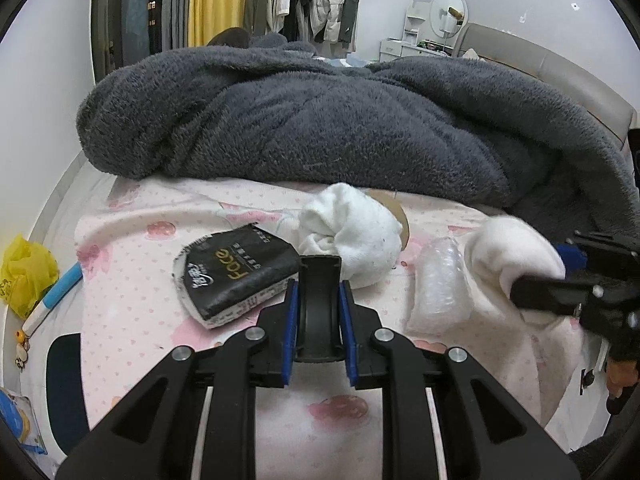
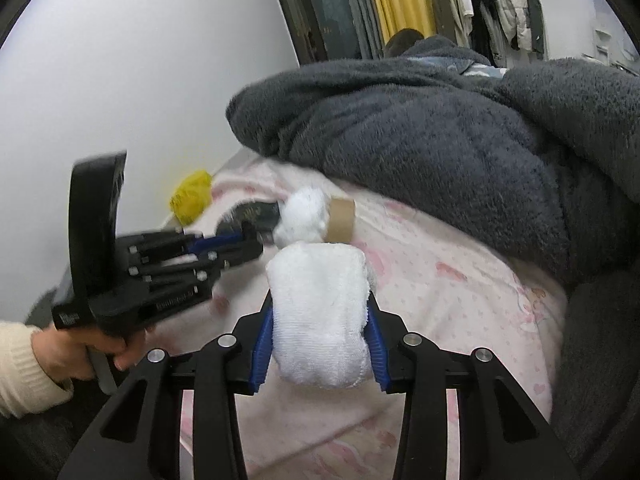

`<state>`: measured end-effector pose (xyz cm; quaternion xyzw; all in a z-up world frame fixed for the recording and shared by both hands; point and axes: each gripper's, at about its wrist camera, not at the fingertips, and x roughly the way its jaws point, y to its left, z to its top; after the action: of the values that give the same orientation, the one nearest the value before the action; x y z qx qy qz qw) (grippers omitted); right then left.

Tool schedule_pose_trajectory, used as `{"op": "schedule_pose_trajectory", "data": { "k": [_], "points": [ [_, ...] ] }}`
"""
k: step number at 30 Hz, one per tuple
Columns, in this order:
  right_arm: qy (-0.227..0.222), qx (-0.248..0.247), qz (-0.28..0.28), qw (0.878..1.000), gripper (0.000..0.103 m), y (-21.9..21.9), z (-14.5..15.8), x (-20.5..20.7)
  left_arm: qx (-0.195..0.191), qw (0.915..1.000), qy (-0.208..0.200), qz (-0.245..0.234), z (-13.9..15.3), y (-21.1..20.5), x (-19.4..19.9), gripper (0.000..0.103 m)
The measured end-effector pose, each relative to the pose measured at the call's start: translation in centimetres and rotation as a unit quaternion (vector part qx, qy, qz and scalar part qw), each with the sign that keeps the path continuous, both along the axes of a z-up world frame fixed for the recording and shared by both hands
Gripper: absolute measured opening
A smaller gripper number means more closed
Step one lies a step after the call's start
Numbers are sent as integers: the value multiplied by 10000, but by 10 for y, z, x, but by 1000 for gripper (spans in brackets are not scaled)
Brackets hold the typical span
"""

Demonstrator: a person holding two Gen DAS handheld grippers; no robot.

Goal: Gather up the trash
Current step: 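Grasp the black curved clip with the left tool, then carry the black clip into the teal bin and open the left tool while the right tool carries the pad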

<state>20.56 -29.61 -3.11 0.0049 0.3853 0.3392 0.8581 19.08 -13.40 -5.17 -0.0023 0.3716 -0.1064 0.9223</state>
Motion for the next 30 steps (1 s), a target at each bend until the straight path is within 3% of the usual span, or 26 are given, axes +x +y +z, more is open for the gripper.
{"op": "schedule_pose_trajectory", "data": {
  "k": [17,30],
  "points": [
    [-192,244,-115,9994,41,29,30,9,-57,9998,-137,143,19,34,-11,21],
    [-204,200,-6,9996,41,81,45,10,17,9991,-95,413,28,89,-28,21]
  ]
}}
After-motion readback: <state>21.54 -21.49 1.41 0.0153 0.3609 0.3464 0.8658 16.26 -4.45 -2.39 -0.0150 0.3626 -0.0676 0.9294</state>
